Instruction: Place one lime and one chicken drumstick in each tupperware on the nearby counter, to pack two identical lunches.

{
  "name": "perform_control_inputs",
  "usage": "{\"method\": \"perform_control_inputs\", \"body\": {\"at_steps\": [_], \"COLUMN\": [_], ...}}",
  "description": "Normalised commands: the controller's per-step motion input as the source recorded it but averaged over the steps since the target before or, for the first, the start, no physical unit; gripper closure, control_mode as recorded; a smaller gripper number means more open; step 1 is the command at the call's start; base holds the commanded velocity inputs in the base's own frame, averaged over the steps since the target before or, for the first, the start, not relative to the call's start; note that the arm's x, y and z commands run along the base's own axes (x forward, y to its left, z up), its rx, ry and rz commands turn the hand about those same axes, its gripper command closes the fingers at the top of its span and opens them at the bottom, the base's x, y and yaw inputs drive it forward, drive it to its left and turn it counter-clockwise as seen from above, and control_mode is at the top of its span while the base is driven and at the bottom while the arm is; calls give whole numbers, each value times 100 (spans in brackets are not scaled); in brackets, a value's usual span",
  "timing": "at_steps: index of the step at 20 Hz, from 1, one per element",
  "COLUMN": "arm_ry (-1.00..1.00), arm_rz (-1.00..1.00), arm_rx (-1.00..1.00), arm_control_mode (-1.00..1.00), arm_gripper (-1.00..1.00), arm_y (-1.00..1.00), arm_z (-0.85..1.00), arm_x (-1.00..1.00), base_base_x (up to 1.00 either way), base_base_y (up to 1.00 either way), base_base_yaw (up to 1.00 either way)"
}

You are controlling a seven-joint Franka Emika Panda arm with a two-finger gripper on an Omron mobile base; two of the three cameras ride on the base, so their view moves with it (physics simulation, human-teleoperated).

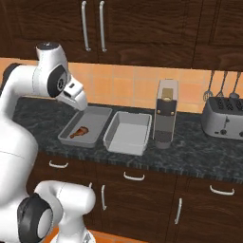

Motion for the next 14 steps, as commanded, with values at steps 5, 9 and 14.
{"method": "perform_control_inputs", "body": {"at_steps": [5, 9, 14], "arm_ry": [0, -11, -13], "arm_rz": [0, 3, 1], "arm_rx": [-12, -6, 0], "arm_control_mode": [-100, -100, 100], "arm_gripper": [-100, -100, -100], "arm_y": [-37, -20, -8], "arm_z": [8, 0, 0], "arm_x": [-100, -100, -60], "base_base_x": [0, 0, -40], "base_base_y": [0, 0, -11], "base_base_yaw": [0, 0, 0]}}
